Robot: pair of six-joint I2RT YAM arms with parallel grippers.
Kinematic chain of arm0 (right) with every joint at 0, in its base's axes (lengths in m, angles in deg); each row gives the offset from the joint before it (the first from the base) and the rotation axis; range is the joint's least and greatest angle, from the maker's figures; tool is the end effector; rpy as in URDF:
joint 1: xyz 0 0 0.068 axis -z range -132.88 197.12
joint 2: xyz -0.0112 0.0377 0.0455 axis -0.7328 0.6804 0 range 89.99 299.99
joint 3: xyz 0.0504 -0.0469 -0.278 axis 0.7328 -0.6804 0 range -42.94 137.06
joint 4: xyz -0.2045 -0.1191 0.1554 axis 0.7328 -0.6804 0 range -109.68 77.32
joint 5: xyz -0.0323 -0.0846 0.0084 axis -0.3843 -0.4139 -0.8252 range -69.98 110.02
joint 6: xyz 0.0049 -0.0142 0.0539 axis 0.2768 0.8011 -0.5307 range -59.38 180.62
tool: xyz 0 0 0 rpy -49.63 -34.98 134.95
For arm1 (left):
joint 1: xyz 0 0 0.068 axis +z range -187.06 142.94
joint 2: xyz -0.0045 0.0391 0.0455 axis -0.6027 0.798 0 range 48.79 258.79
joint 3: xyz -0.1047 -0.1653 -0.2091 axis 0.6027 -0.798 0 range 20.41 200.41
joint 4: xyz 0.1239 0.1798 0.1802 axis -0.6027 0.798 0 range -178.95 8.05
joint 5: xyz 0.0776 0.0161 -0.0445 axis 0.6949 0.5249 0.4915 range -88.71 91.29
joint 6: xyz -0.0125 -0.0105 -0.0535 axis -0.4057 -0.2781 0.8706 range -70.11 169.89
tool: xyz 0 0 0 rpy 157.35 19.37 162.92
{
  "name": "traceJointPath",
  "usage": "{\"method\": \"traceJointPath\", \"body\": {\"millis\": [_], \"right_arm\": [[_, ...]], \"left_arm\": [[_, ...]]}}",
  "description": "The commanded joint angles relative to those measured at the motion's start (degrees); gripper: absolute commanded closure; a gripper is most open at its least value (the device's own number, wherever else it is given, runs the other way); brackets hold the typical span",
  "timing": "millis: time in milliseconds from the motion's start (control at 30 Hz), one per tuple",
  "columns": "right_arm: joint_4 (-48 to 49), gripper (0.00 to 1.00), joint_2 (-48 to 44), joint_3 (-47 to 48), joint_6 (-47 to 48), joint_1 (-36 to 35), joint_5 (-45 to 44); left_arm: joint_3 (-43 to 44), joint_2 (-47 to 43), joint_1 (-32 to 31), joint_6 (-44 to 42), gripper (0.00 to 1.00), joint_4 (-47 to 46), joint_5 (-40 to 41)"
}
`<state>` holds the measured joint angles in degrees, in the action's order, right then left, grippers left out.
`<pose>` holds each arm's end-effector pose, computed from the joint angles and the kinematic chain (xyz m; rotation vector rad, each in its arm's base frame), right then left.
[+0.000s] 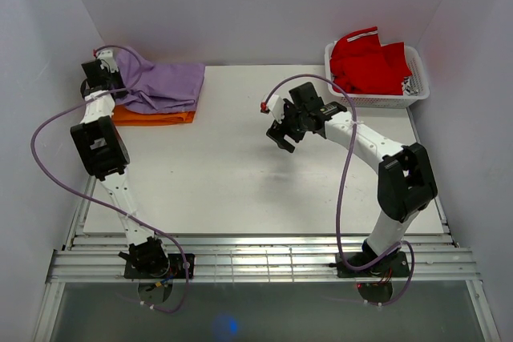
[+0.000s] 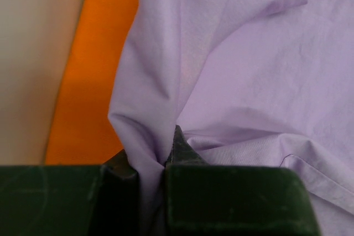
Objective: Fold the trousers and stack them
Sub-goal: Neatly place the folded trousers to the corner
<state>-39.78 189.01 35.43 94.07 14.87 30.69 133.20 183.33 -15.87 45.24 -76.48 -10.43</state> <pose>0.3437 0.2252 0.2667 -1.3717 1.9647 0.2140 0.5423 0.2019 0.2053 -0.1938 2.1453 0.0394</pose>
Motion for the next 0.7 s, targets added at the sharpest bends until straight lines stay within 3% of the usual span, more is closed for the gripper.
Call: {"method": "traceJointPath", "body": {"millis": [0, 33, 100, 133, 167, 333, 400, 667], "right_arm": [[-0.4, 0.13, 0.6, 2.6, 0.7, 0.2, 0.4], [-0.3, 0.13, 0.6, 2.7, 0.7, 0.2, 0.4], [-0.4, 0.12, 0.6, 2.7, 0.7, 0.2, 0.5], [-0.4, 0.12, 0.6, 2.6, 0.7, 0.2, 0.4], [-0.3, 0.12, 0.6, 2.6, 0.7, 0.2, 0.6], [-0.4, 0.12, 0.3, 2.5, 1.0, 0.2, 0.0], [-0.4, 0.11, 0.0, 2.3, 1.2, 0.2, -0.4], [-0.3, 0.11, -2.0, -0.2, 1.1, 2.1, 0.2]], "left_arm": [[4.5, -0.6, 2.1, -1.9, 1.00, -1.4, 3.7], [4.7, -0.5, 2.2, -2.1, 1.00, -1.1, 4.5], [5.0, -0.8, 2.3, -2.1, 0.79, -0.7, 4.7], [4.8, -1.0, 2.5, -2.0, 0.67, -0.7, 4.6], [4.5, -1.4, 2.5, -2.0, 0.47, -0.8, 5.0], [6.3, -3.3, 2.5, -3.4, 0.22, 1.7, 5.8], [6.6, -4.4, 2.5, -4.1, 0.03, 3.5, 6.1], [3.0, -14.0, 3.3, -6.6, 0.02, 10.5, -0.7]]}}
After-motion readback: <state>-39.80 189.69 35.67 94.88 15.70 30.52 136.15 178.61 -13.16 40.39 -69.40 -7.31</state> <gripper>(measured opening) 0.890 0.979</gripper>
